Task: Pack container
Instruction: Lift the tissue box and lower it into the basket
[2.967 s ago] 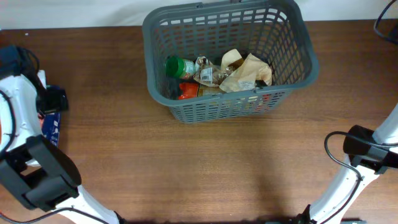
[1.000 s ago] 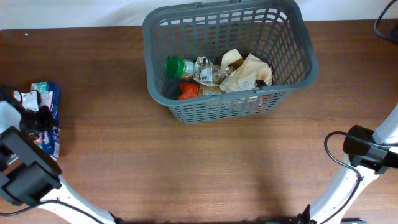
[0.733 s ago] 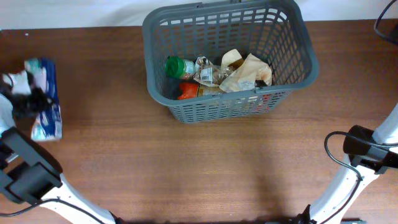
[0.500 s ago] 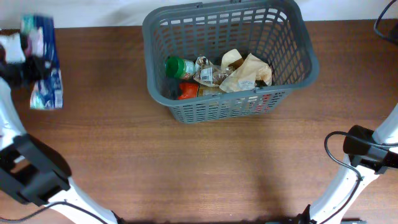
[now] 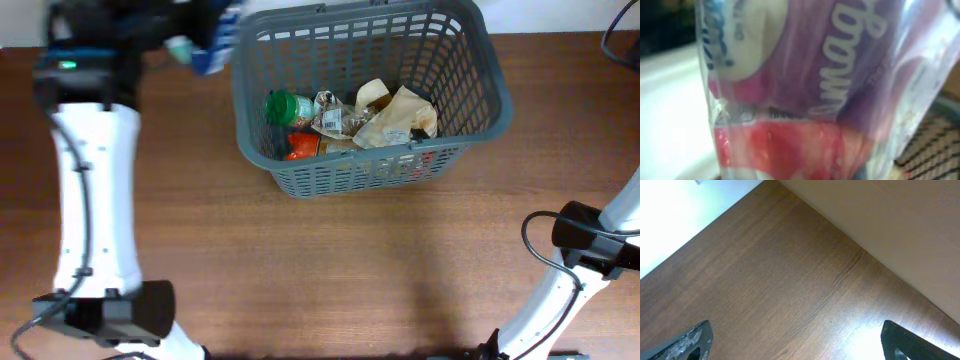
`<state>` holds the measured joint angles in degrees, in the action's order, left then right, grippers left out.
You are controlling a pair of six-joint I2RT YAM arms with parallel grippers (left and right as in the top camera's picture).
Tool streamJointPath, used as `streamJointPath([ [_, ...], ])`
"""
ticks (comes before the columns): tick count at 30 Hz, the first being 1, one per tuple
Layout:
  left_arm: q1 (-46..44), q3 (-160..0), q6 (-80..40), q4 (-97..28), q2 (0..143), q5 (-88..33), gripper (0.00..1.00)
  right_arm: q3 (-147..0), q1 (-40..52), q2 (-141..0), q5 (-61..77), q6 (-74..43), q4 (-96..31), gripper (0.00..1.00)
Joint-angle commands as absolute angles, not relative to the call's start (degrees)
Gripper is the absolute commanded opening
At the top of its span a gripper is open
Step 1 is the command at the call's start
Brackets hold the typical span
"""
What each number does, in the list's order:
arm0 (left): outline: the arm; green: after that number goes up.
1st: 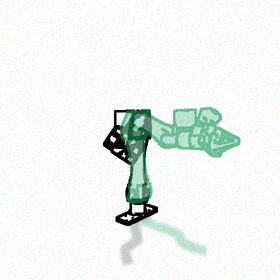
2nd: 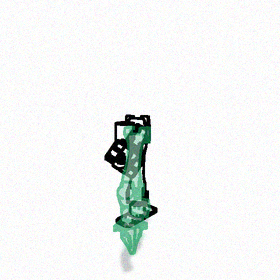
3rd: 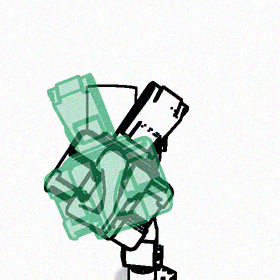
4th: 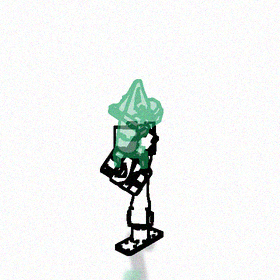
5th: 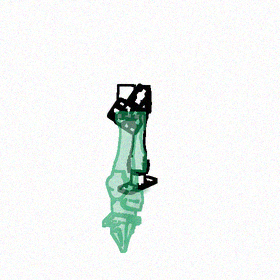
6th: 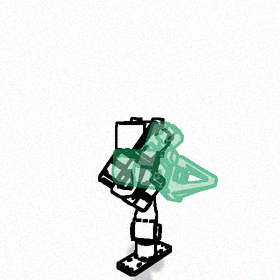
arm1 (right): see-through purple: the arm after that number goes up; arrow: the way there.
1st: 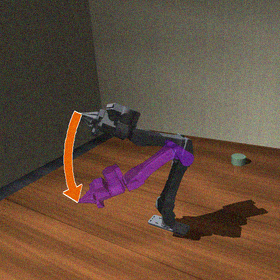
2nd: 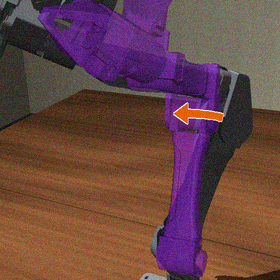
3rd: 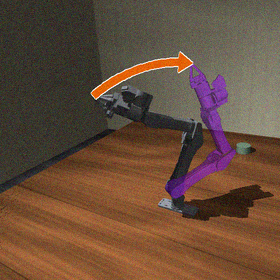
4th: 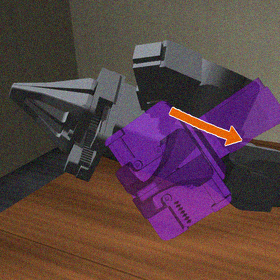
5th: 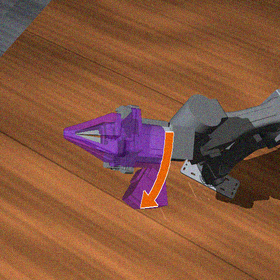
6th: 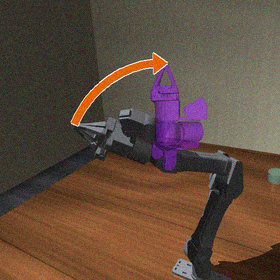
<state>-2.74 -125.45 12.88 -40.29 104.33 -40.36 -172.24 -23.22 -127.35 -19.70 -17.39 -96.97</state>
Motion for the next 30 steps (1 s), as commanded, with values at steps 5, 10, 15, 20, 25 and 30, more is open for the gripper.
streamJointPath([
  [5,-17.10,-126.54,20.34,-39.09,103.94,-34.98,0.02,-173.05,-23.31,-126.69,-20.58,-17.65,-97.30,0.99],
  [10,-23.51,-126.54,26.98,-45.69,106.28,-29.67,0.02,-173.05,-23.31,-126.69,-20.58,-17.65,-97.30,0.99],
  [15,-26.70,-126.54,27.14,-50.06,111.04,-27.70,0.02,-173.05,-23.31,-126.69,-20.58,-17.65,-97.30,0.99],
  [20,-27.22,-126.54,27.14,-50.28,114.65,-23.97,0.02,-173.05,-23.31,-126.69,-20.58,-17.65,-97.30,0.99],
  [25,-27.22,-126.54,27.14,-50.89,116.16,-21.58,0.02,-173.05,-23.31,-126.69,-20.58,-17.65,-97.30,0.99],
  [30,-27.38,-126.54,26.61,-51.48,116.22,-21.61,0.99,-173.05,-23.31,-126.69,-20.58,-17.63,-97.30,0.99],
])
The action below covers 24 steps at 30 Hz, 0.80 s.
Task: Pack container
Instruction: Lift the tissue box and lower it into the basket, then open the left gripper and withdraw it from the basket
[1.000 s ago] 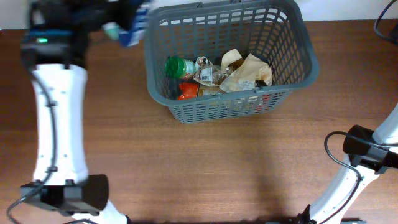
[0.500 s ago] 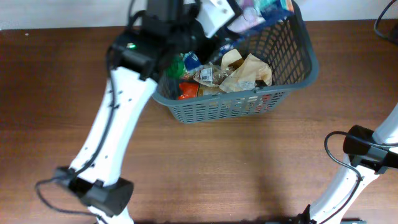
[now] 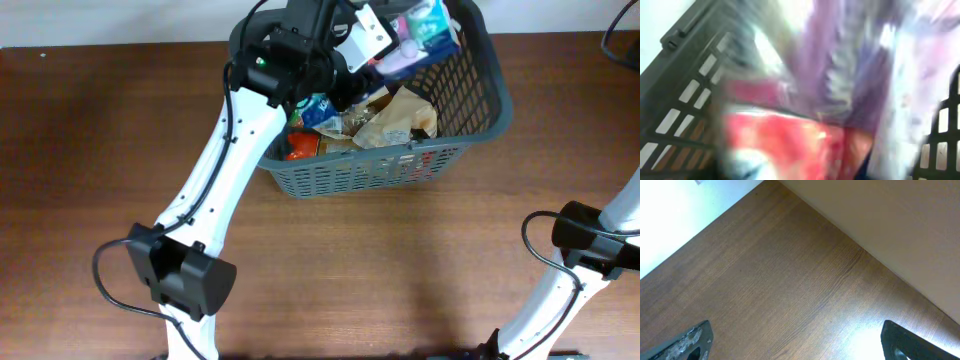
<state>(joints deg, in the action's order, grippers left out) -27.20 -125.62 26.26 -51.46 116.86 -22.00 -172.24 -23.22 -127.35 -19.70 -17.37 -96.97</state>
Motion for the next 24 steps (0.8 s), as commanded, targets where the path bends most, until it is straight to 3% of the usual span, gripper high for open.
streamJointPath([
  [1,-27.42,-126.54,26.44,-51.48,116.22,-21.65,0.99,-173.05,-23.31,-126.69,-20.58,-17.65,-97.30,0.99],
  [8,-27.29,-129.05,26.15,-51.07,113.06,-20.14,0.99,-173.05,-23.31,-126.69,-20.58,-17.65,-97.30,0.99],
  [18,-26.46,-134.85,21.98,-52.64,101.47,5.80,0.99,-173.05,-23.31,-126.69,-20.58,-17.63,-97.30,0.99],
  [24,-26.46,-134.85,21.98,-55.90,95.50,14.04,0.99,-173.05,-23.31,-126.69,-20.58,-17.65,-97.30,0.99],
])
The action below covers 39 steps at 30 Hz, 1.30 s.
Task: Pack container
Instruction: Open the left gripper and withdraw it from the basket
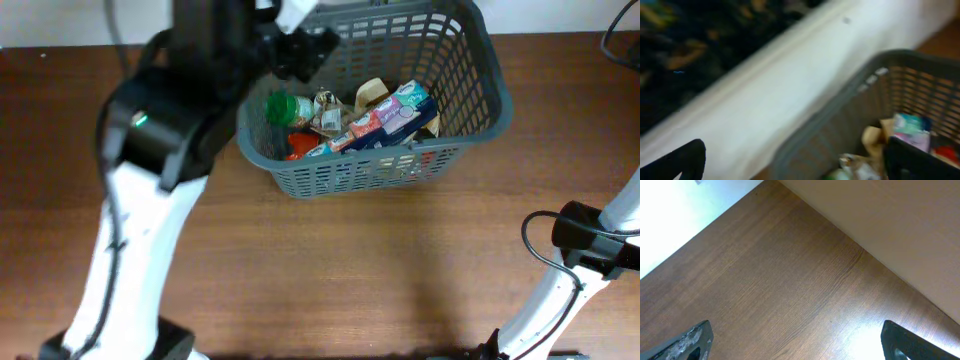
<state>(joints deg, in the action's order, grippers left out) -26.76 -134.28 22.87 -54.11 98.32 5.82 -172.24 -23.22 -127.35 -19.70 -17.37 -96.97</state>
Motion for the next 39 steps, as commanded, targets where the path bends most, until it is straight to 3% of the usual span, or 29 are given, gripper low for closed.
streamJointPath([
  [1,-26.46,-134.85,21.96,-56.58,94.85,14.00,0.99,-173.05,-23.31,-126.69,-20.58,-17.65,-97.30,0.99],
  [17,-26.46,-134.85,22.26,-62.43,87.55,15.90,0.99,-173.05,-23.31,-126.69,-20.58,-17.63,-97.30,0.99],
  [23,-26.06,-134.85,17.34,-63.88,82.26,15.88,0.99,-173.05,-23.31,-126.69,-20.58,-17.65,-97.30,0.99],
  [27,-23.07,-134.74,9.74,-69.19,77.03,14.61,0.99,-173.05,-23.31,-126.69,-20.58,-17.63,-97.30,0.99],
  [39,-11.53,-115.39,8.14,-71.26,58.46,11.09,0.99,-173.05,-23.31,-126.69,-20.58,-17.63,-97.30,0.99],
])
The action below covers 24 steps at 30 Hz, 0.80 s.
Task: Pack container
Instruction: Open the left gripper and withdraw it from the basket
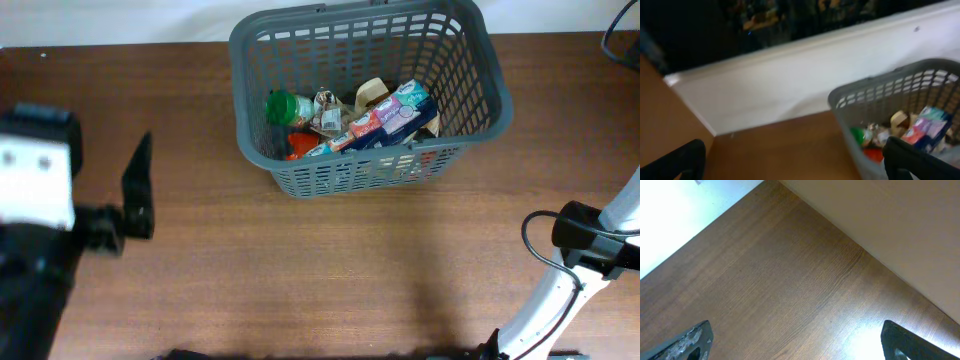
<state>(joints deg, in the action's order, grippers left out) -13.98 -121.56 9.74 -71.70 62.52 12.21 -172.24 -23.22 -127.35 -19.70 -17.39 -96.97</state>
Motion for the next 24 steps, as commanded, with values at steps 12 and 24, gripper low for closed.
streamJointPath([
  [12,-1.96,-80.58,5.13,-58.33,35.57,7.57,0.99,-173.05,-23.31,-126.69,-20.58,-17.63,-97.30,0.99],
  [24,1.04,-53.43,0.38,-43.51,21.56,-0.25,0.99,-173.05,-23.31,-126.69,-20.58,-17.65,-97.30,0.99],
])
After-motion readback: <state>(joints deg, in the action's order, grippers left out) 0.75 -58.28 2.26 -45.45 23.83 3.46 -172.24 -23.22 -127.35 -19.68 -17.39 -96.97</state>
